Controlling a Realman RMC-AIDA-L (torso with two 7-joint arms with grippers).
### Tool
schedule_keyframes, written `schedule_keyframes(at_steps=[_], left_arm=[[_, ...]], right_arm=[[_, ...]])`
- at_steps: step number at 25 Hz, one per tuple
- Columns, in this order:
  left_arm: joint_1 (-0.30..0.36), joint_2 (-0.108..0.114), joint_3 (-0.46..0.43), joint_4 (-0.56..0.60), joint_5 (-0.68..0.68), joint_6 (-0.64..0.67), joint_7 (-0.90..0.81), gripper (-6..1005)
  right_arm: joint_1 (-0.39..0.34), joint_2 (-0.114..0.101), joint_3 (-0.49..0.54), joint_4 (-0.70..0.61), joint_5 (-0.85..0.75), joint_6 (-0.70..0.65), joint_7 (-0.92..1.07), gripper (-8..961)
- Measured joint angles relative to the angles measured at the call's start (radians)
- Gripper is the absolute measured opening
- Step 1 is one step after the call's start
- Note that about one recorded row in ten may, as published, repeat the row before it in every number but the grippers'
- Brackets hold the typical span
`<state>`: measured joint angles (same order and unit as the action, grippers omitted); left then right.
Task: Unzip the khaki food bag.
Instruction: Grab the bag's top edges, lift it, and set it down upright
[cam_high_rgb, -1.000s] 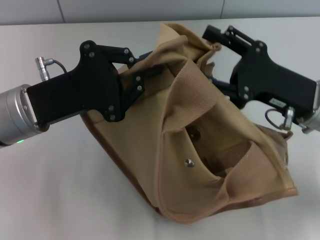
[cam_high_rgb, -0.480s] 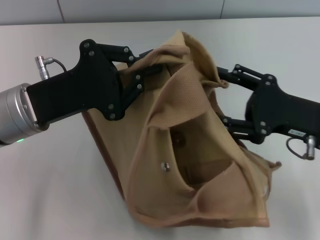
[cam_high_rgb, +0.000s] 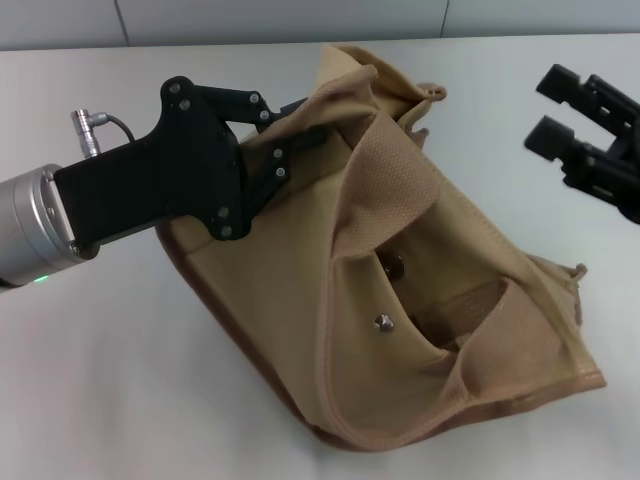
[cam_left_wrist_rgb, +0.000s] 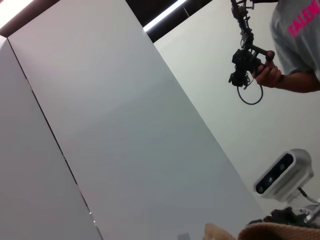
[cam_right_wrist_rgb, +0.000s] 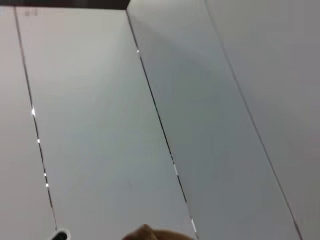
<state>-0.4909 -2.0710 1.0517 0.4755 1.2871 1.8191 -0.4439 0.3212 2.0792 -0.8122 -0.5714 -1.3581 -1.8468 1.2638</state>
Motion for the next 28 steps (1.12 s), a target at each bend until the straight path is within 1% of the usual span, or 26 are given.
schedule_keyframes(at_steps=[5,8,12,17,20,23,28], left_arm=[[0.0,0.0,0.001,0.0,0.002,0.0,0.006,79],[0.0,0.0,0.001,0.0,0.003,0.002,0.01,79],[0.0,0.0,0.001,0.0,0.003,0.003,0.01,79],[-0.005,0.0,0.001,0.0,0.003,0.001,0.01,79],[-0.006,0.0,0.001,0.0,0.004,0.001,0.01,79],[-0.006,0.0,0.001,0.0,0.004,0.001,0.01,79],[-0.01,-0.001,0.0,0.0,0.004,0.001,0.009,79]], right_arm=[[0.025,0.003,-0.013,0.009,-0.005,0.023,0.015,820],[0.044,0.004,-0.045,0.005,-0.007,0.039,0.015,819],[0.058,0.001,-0.09,-0.023,-0.021,0.042,0.001,817],[0.052,0.005,-0.11,-0.045,-0.067,0.044,-0.091,621],[0.052,0.007,-0.114,-0.015,-0.071,0.045,-0.186,505],[0.061,0.007,-0.121,0.006,-0.072,0.048,-0.218,389],[0.079,0.007,-0.168,0.013,-0.072,0.063,-0.232,390]])
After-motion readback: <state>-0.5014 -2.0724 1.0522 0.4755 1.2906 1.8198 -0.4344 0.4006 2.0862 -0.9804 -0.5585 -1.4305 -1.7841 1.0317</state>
